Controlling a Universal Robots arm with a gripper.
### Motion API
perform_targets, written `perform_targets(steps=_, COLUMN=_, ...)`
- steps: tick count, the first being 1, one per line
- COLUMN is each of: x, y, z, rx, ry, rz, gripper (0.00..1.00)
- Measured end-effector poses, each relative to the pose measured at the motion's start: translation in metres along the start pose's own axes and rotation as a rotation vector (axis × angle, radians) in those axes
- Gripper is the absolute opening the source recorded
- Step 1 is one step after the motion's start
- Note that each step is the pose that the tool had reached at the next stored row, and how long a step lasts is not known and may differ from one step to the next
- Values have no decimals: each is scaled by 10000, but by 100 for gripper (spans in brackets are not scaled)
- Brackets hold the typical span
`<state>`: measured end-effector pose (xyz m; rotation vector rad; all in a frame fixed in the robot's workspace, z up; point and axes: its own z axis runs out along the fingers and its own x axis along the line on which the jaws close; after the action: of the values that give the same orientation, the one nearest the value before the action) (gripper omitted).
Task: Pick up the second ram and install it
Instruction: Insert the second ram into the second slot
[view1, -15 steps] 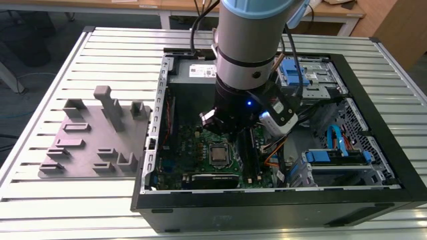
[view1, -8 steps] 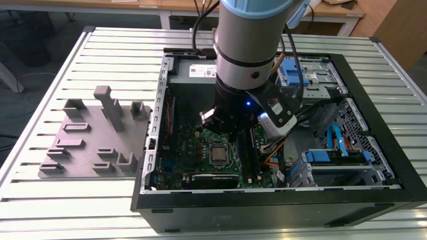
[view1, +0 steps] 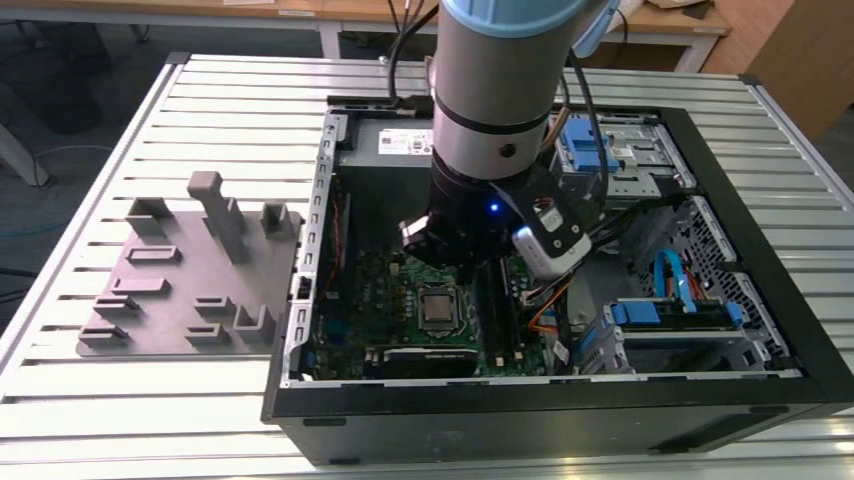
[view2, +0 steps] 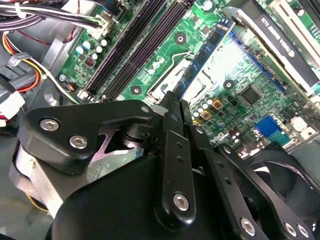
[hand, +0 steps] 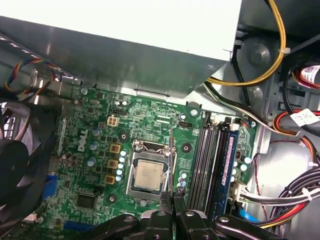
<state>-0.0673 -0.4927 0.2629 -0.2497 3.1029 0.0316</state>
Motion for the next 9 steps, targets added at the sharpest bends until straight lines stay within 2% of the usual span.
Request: perform_targets(steps=9, x=0, y=0, z=1, rx=16, ry=-9, rz=528, gripper=11)
